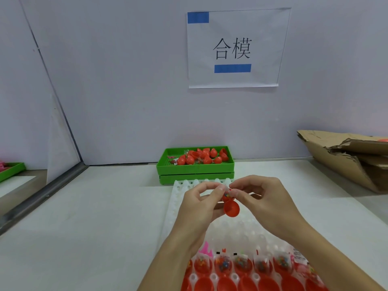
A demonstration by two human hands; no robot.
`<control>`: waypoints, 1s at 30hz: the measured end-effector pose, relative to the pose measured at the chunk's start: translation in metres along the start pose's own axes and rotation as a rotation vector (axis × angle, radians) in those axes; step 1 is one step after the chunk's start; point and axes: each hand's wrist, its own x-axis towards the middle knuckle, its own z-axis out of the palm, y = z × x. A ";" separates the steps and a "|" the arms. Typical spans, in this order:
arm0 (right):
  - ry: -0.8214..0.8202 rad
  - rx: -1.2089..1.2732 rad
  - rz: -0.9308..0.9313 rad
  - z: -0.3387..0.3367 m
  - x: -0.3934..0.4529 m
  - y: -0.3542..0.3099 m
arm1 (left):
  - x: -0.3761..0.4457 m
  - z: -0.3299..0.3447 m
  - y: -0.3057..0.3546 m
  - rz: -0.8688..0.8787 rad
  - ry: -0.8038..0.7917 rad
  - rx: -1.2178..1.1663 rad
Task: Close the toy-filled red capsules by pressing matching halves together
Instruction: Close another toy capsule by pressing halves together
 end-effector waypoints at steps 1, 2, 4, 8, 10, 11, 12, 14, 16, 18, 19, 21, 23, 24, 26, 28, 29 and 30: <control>-0.003 0.004 -0.001 0.000 -0.001 -0.001 | 0.000 0.000 0.000 0.003 0.005 -0.005; -0.011 0.009 -0.003 0.000 -0.001 -0.002 | -0.001 0.000 0.000 0.009 0.008 0.003; -0.037 0.012 -0.009 -0.001 -0.002 -0.003 | -0.001 0.000 -0.001 0.015 0.007 0.030; -0.055 -0.015 -0.010 0.000 -0.003 -0.004 | 0.000 -0.001 -0.002 0.012 0.019 0.042; -0.042 -0.026 0.004 0.000 -0.003 -0.003 | 0.000 -0.002 -0.001 0.006 0.021 0.013; -0.034 -0.029 0.009 0.000 -0.003 -0.002 | 0.000 -0.002 -0.001 0.004 0.017 0.005; -0.026 -0.030 0.011 0.000 -0.002 -0.002 | 0.001 -0.002 -0.001 0.006 0.013 0.005; -0.009 -0.038 0.012 0.000 -0.002 -0.002 | 0.001 -0.003 -0.001 0.013 0.006 0.014; 0.000 -0.042 0.011 0.001 -0.002 -0.002 | 0.000 -0.003 -0.001 0.023 0.002 0.018; -0.004 -0.034 0.015 0.001 -0.001 -0.003 | 0.000 -0.002 -0.001 0.032 0.004 0.018; -0.011 -0.025 0.017 0.001 -0.001 -0.003 | 0.000 -0.002 -0.001 0.035 0.005 0.016; -0.029 0.006 0.024 0.000 -0.001 -0.004 | -0.001 -0.001 -0.001 0.044 0.008 0.012; -0.041 0.032 0.027 0.000 -0.002 -0.006 | -0.001 -0.001 -0.001 0.053 0.008 0.010; -0.040 0.032 0.023 0.000 -0.002 -0.006 | -0.001 -0.001 -0.001 0.056 0.005 0.008; -0.023 0.022 0.017 0.000 -0.002 -0.007 | -0.001 -0.001 -0.001 0.059 -0.003 0.002; -0.009 0.011 0.019 0.000 -0.002 -0.007 | -0.001 -0.001 -0.001 0.062 -0.002 0.010; -0.005 0.008 0.023 0.001 -0.002 -0.006 | -0.001 -0.001 -0.001 0.062 0.000 0.015; -0.001 0.005 0.031 0.001 -0.001 -0.006 | -0.001 -0.001 -0.002 0.061 0.003 0.013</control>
